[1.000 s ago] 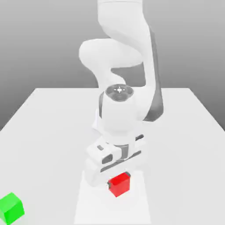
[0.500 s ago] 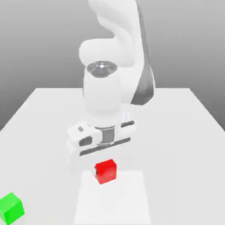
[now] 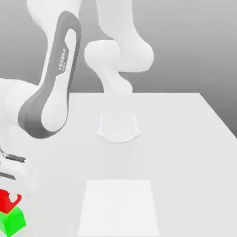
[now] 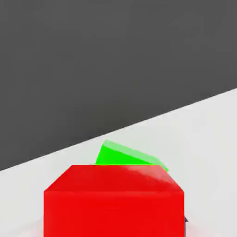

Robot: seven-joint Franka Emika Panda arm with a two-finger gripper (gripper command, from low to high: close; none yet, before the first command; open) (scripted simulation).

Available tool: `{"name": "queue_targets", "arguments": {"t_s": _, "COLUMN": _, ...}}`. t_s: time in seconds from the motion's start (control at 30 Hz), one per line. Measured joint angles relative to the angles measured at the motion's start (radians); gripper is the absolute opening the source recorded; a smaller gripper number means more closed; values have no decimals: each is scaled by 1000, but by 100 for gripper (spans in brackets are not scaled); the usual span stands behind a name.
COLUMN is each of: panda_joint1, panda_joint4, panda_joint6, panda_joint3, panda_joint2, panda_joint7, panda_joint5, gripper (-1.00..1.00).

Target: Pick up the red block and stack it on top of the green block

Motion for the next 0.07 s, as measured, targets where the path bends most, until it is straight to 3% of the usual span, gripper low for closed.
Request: {"name": "queue_targets", "arguments": {"t_s": 0.07, "panda_joint1": 0, "panda_joint4": 0, "panda_joint6": 0, "panda_joint3": 0, "panda_joint2": 0, "panda_joint7": 0, "panda_joint5": 0, "gripper": 100}}
